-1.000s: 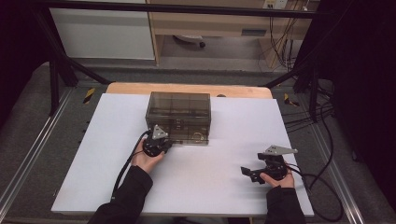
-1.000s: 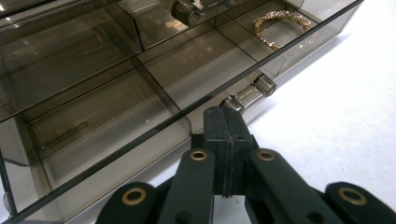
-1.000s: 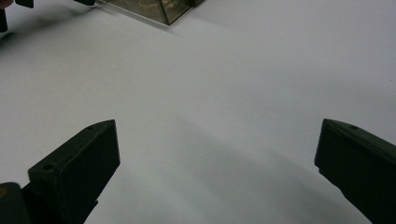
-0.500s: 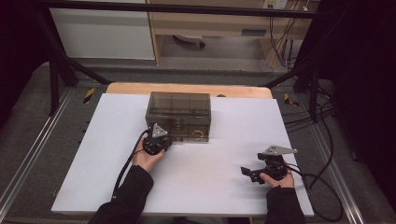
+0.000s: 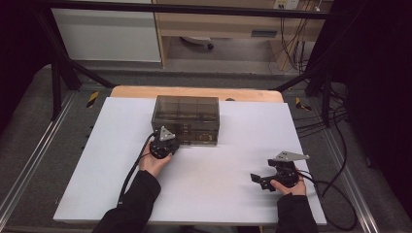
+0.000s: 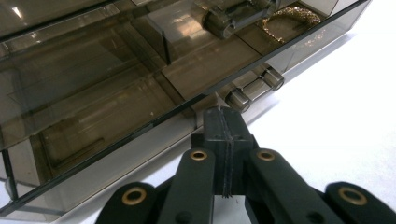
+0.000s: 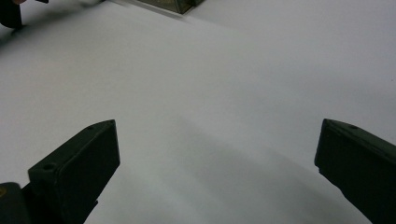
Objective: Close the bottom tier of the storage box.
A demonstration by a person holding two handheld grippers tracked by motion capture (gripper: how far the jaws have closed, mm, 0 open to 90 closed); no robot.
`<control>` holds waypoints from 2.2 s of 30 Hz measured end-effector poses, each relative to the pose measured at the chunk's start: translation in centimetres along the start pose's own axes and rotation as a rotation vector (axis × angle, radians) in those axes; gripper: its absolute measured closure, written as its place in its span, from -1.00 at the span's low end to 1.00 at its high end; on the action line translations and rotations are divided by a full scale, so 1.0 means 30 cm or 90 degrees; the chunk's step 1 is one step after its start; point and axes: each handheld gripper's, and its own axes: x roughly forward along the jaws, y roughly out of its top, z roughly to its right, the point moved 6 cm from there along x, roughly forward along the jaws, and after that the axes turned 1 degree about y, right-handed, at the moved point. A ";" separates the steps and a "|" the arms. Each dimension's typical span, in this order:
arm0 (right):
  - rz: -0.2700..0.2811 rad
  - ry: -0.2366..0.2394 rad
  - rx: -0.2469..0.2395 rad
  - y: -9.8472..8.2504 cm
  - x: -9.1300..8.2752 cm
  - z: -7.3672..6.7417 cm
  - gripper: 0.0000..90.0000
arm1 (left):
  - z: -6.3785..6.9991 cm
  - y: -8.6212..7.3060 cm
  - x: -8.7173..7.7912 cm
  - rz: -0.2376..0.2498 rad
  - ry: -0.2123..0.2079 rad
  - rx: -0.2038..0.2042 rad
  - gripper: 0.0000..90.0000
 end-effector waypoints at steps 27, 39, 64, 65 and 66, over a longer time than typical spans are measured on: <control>-0.001 0.001 0.003 -0.001 -0.001 -0.002 -0.98 | -0.022 0.026 0.025 0.015 0.015 -0.006 1.00; -0.001 -0.001 0.000 0.000 -0.002 0.000 -0.98 | -0.032 0.035 0.032 0.024 0.029 -0.007 1.00; -0.001 0.000 0.002 -0.001 -0.002 -0.002 -0.98 | -0.008 0.015 -0.090 0.019 -0.017 -0.002 0.83; -0.001 0.001 0.002 -0.001 -0.002 -0.002 -0.98 | -0.008 0.010 -0.098 0.020 -0.018 -0.002 0.79; -0.001 0.000 0.002 -0.001 -0.002 -0.002 -0.98 | -0.009 0.005 -0.106 0.017 -0.019 0.000 0.75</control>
